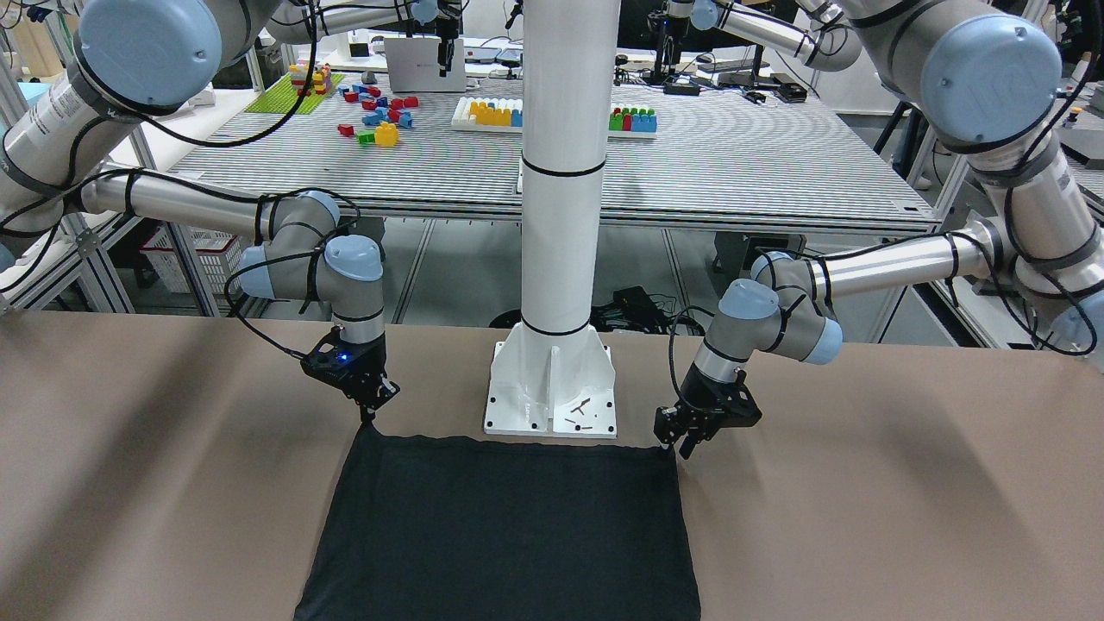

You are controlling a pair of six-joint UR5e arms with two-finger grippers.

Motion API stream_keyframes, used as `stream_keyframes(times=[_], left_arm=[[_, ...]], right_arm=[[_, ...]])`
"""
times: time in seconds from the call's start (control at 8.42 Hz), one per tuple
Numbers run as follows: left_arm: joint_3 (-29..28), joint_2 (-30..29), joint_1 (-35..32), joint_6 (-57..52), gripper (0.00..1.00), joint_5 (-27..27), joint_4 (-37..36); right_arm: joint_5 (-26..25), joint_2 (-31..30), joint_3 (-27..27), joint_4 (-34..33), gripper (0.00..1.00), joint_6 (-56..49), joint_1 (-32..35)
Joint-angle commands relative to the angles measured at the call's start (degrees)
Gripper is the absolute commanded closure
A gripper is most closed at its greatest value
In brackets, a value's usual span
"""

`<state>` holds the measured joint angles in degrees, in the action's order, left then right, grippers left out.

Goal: Fold clothes
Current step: 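Grasp the hem corners with both grippers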

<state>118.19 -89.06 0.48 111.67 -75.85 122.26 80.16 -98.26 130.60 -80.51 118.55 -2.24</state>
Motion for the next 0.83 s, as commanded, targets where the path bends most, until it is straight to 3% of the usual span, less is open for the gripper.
stream_keyframes(times=[0.0,0.59,0.71], left_arm=[[-0.1,0.0,1.2,0.6,0.60,0.8,0.0],[-0.1,0.2,2.4,0.7,0.56,0.8,-0.1],[0.0,0.1,2.4,0.7,0.64,0.8,-0.1]], right_arm=[[0.0,0.0,-0.1,0.0,1.00,0.0,0.0],[0.0,0.0,0.0,0.0,1.00,0.0,0.0],[-0.1,0.0,0.0,0.0,1.00,0.0,0.0]])
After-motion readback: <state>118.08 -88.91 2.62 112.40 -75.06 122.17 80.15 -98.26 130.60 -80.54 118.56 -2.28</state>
